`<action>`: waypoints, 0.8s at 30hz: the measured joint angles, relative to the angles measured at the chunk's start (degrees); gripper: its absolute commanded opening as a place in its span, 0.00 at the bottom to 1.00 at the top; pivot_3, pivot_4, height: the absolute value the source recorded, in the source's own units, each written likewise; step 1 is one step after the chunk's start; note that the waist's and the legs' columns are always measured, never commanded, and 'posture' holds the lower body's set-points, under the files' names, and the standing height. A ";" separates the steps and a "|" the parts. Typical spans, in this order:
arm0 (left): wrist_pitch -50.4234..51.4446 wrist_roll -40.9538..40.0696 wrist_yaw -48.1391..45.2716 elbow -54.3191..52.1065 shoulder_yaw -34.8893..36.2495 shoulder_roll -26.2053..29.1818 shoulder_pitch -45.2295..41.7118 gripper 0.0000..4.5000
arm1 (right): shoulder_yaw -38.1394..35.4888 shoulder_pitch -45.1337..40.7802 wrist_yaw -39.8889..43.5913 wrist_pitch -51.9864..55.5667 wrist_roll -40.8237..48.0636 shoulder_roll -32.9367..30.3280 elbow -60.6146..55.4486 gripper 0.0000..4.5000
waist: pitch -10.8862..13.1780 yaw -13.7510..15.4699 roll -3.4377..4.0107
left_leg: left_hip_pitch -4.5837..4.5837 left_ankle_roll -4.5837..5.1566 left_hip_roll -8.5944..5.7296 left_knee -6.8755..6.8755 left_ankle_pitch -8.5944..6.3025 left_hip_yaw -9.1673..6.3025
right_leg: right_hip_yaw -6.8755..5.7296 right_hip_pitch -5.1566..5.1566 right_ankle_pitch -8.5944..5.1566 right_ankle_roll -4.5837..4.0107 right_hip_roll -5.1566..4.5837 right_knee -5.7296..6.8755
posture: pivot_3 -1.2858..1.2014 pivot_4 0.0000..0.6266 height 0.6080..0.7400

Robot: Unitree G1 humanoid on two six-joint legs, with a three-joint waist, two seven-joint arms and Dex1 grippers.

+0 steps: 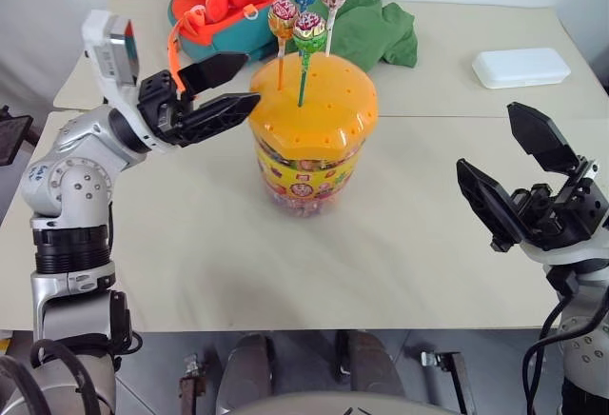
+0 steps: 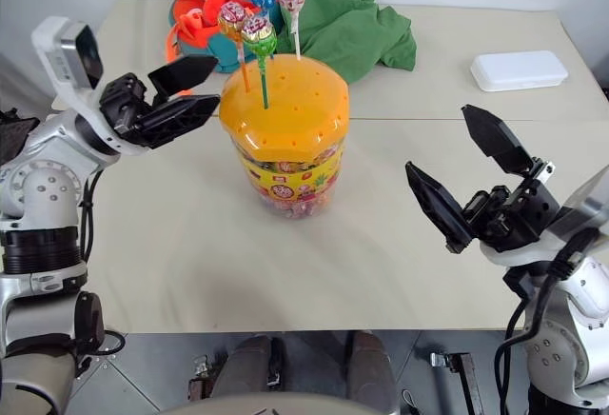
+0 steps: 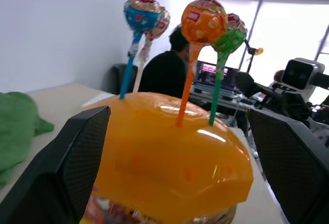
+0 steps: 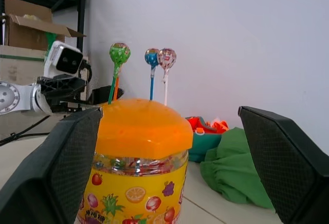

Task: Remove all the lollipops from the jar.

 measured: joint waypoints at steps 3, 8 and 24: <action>-0.75 1.78 -1.51 2.95 -1.11 -1.86 -3.38 0.96 | 1.61 0.73 1.22 -0.33 -1.37 0.00 0.07 1.00 | 0.00 0.11 0.00 | -0.01 0.01 -0.01 0.03 0.00 0.01 | 0.00 0.03 0.00 0.00 -0.01 -0.03 | 0.52 0.24 1.00; -1.04 3.47 -2.79 4.82 -1.69 -3.00 -4.20 0.66 | 1.66 1.09 1.40 -0.93 -2.84 0.01 0.08 1.00 | 0.00 0.09 0.00 | -0.02 0.01 -0.01 0.03 0.00 -0.01 | 0.00 0.02 0.00 0.00 -0.01 -0.02 | 0.52 0.24 1.00; -1.22 2.77 -1.51 7.67 1.02 -9.06 -7.14 0.00 | 3.82 -1.33 -1.79 0.35 -3.80 -0.03 -1.03 1.00 | 0.01 0.10 -0.01 | -0.05 0.01 0.00 0.10 0.00 -0.04 | 0.00 0.02 0.00 0.00 -0.01 -0.01 | 0.52 0.24 1.00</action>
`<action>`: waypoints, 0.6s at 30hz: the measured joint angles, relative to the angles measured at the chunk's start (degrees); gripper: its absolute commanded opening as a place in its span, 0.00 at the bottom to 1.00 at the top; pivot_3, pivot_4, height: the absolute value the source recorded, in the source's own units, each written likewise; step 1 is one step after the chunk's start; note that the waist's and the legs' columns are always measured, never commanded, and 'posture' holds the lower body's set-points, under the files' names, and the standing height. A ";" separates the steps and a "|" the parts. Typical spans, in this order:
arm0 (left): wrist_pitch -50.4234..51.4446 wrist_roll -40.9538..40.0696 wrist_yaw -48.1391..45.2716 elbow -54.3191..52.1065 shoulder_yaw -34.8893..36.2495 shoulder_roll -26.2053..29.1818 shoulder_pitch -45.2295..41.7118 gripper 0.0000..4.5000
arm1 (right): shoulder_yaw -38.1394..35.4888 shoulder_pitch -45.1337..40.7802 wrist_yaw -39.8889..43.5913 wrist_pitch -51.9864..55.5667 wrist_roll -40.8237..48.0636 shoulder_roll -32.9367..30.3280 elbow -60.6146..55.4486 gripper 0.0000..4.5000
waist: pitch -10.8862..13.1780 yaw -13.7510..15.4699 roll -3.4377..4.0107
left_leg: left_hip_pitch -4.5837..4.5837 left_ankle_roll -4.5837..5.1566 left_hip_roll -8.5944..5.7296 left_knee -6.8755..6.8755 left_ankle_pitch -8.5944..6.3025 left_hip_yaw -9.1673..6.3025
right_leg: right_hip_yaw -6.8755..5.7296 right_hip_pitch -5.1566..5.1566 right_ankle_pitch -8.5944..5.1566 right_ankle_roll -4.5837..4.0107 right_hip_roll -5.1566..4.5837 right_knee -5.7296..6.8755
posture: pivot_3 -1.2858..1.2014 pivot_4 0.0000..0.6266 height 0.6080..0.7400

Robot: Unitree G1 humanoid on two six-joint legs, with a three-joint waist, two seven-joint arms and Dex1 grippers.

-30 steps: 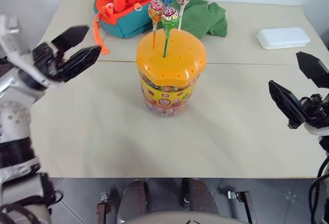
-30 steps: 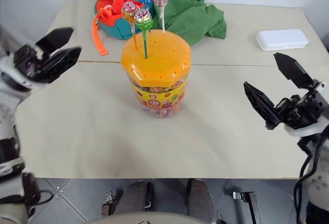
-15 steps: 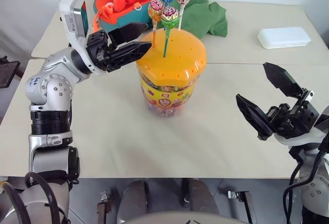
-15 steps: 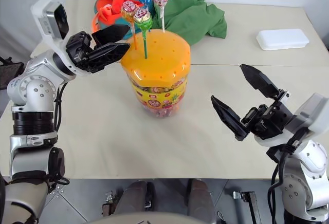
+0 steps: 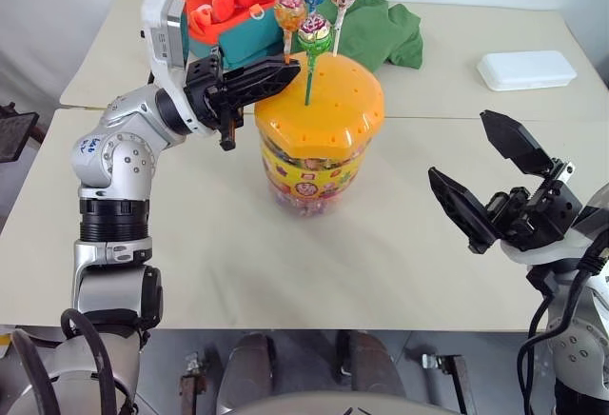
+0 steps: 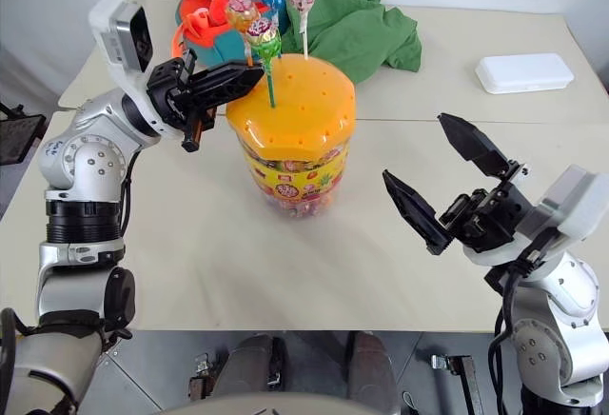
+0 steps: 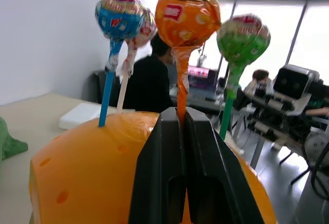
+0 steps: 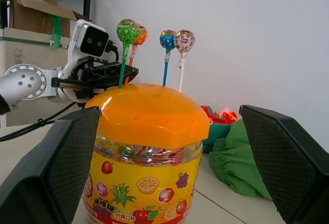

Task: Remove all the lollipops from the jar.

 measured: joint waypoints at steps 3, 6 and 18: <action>3.29 -5.94 4.64 1.72 7.38 0.44 -1.15 0.00 | 1.49 -2.02 1.66 -0.10 0.19 -0.07 0.19 1.00 | 0.00 -0.44 0.00 | 0.02 0.00 0.01 -0.02 0.00 -0.02 | 0.00 -0.01 0.00 0.00 0.00 0.04 | 0.52 0.24 1.00; 7.23 -8.83 8.38 1.66 13.08 5.88 1.99 0.00 | 4.39 -6.75 6.92 -0.17 0.09 -2.35 1.90 1.00 | -0.01 -1.73 0.02 | 0.13 0.00 0.01 -0.15 0.00 -0.01 | 0.01 -0.01 0.00 0.00 0.00 0.05 | 0.52 0.24 1.00; 14.13 3.47 18.04 -11.13 20.44 20.11 53.96 0.00 | 7.02 -10.17 34.17 1.21 -0.53 -14.98 17.46 1.00 | 0.03 -0.62 -0.26 | 0.05 0.07 0.02 -0.05 -0.15 -0.03 | -0.02 0.02 -0.01 -0.02 -0.09 -0.06 | 0.52 0.24 1.00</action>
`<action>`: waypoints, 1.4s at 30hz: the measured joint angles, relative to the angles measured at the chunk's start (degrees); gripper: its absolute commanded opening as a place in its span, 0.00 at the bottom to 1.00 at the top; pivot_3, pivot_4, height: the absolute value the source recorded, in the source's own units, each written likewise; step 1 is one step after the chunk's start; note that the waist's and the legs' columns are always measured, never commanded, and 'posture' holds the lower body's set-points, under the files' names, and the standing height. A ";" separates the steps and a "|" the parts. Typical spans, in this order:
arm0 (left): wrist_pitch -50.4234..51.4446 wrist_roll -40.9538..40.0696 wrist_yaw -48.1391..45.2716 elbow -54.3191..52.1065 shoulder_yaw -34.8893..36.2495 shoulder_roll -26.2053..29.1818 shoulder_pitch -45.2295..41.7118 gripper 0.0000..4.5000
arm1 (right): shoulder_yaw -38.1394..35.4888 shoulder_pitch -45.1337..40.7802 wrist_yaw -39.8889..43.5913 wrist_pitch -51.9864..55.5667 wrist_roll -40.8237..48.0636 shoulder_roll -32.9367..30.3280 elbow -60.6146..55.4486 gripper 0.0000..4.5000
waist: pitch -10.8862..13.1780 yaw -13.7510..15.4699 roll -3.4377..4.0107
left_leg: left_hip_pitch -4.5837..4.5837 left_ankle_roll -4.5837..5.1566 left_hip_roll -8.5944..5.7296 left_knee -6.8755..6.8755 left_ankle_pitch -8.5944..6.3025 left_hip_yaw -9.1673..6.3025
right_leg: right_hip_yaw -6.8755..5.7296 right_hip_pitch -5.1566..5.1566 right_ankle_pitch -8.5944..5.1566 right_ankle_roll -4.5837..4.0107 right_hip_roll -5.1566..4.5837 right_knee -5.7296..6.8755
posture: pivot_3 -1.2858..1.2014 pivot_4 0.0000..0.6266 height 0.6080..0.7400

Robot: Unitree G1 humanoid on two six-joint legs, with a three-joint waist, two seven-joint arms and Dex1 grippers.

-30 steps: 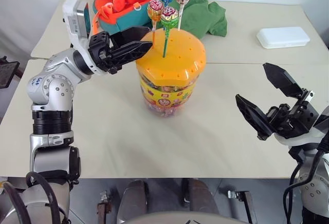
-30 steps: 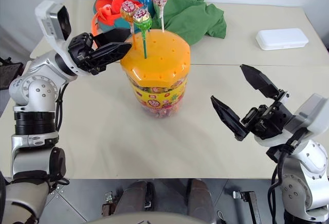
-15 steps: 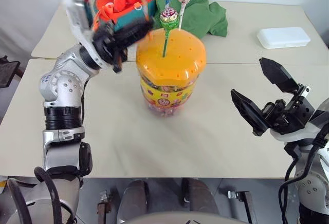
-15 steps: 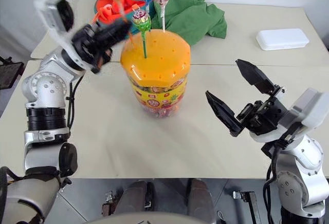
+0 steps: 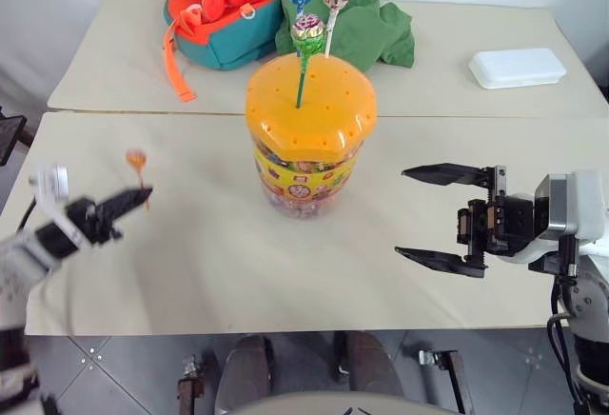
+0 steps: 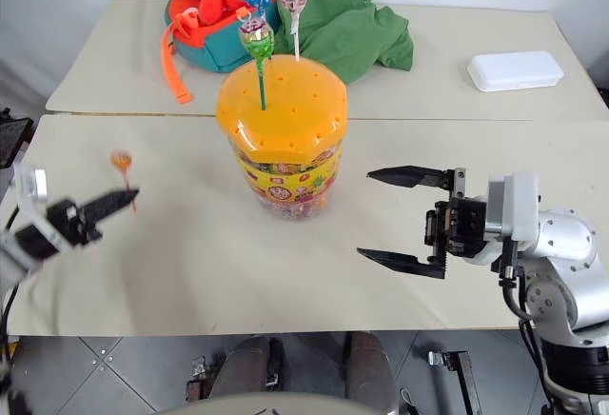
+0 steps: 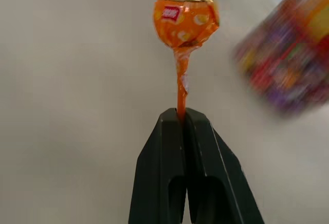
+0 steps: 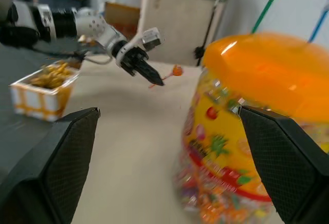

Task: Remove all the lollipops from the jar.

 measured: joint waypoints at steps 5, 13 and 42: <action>3.25 0.80 5.29 -7.15 1.80 0.09 5.72 0.15 | -0.36 0.15 2.65 -0.04 -0.86 -0.16 2.99 1.00 | -0.12 0.49 0.12 | 0.14 -0.03 0.00 0.00 0.01 0.07 | 0.04 0.07 -0.02 -0.03 -0.02 0.07 | 0.52 0.24 1.00; 3.41 3.08 -0.06 -4.74 -1.35 7.83 3.23 0.66 | -4.35 1.46 1.37 -0.39 -0.23 0.83 2.56 1.00 | -0.33 0.45 0.48 | 0.34 -0.10 0.03 -0.13 0.03 0.24 | 0.05 0.03 -0.08 -0.15 0.01 0.11 | 0.52 0.24 1.00; -21.22 12.05 -24.93 30.57 -26.59 -18.09 -68.48 0.73 | -16.05 6.27 -26.97 3.74 8.77 11.21 -11.92 1.00 | -0.34 0.79 0.34 | 0.01 -0.07 0.00 0.09 -0.02 0.33 | -0.01 -0.10 0.03 0.05 0.05 0.05 | 0.52 0.24 1.00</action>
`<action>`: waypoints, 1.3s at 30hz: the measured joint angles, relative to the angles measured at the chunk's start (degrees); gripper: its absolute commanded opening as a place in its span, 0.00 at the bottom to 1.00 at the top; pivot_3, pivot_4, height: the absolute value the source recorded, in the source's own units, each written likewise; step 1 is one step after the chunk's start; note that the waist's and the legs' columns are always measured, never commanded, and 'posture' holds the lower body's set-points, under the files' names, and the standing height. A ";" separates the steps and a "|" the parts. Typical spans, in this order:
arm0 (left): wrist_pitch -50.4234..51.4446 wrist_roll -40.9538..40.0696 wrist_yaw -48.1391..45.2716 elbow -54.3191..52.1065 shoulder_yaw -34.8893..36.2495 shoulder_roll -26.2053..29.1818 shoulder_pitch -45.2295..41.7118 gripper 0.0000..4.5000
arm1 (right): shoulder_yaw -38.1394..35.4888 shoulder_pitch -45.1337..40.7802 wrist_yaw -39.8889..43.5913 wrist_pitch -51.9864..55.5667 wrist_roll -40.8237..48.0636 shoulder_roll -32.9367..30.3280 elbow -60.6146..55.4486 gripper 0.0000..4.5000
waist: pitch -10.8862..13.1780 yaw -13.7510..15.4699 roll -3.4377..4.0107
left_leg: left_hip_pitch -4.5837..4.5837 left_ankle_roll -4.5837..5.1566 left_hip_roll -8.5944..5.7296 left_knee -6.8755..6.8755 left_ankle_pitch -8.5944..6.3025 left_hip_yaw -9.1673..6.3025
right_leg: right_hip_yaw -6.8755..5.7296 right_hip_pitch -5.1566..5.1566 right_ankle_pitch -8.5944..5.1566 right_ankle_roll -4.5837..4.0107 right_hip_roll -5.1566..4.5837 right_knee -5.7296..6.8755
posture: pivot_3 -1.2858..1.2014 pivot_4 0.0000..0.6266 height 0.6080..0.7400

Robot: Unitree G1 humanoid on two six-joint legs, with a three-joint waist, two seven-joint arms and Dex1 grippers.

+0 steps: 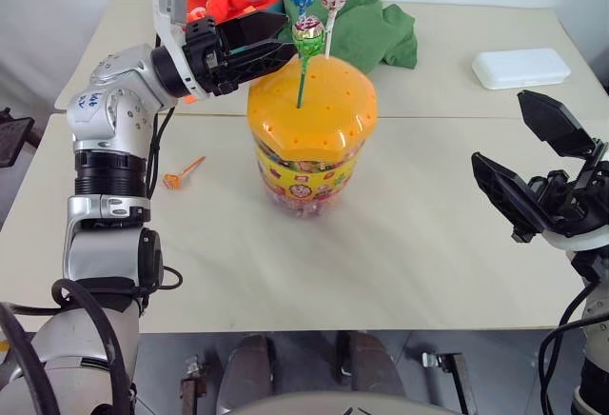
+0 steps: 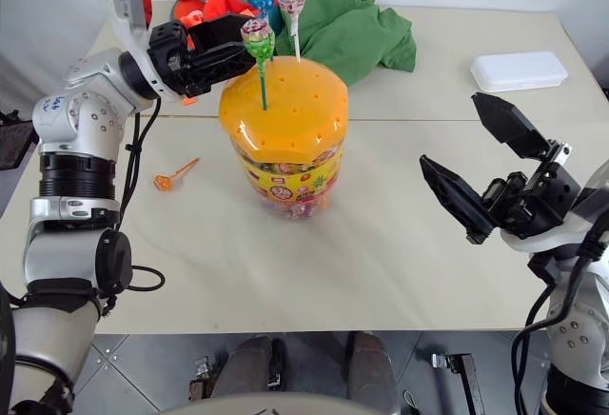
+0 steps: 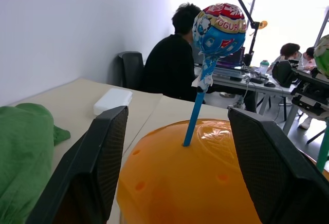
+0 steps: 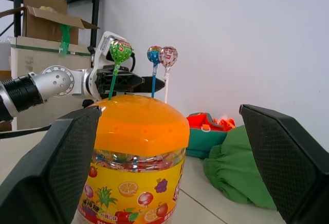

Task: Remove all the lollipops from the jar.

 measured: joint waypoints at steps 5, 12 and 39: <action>-0.42 1.39 -0.38 2.69 -0.22 -1.61 -2.34 0.48 | 0.79 -0.37 -1.28 -0.06 -0.03 0.07 -1.20 1.00 | 0.00 -0.10 0.00 | -0.06 0.07 0.00 0.13 -0.04 -0.02 | 0.00 0.01 0.01 0.01 0.00 0.00 | 0.52 0.24 1.00; 0.19 1.81 -1.84 2.69 -0.48 -2.60 -2.64 0.00 | 2.29 -1.54 -3.19 0.01 0.01 0.07 -2.25 1.00 | 0.00 -0.11 0.00 | -0.07 0.07 0.00 0.15 -0.04 -0.03 | -0.01 0.01 0.01 0.01 0.00 0.01 | 0.52 0.24 1.00; 20.47 -4.09 16.42 -44.72 30.78 19.22 75.13 0.00 | 17.35 -11.52 31.45 -0.40 -9.53 -12.34 15.32 1.00 | 0.11 -0.81 -0.16 | 0.01 0.08 0.04 0.13 -0.15 -0.23 | 0.00 0.10 -0.03 -0.05 -0.07 -0.02 | 0.52 0.24 1.00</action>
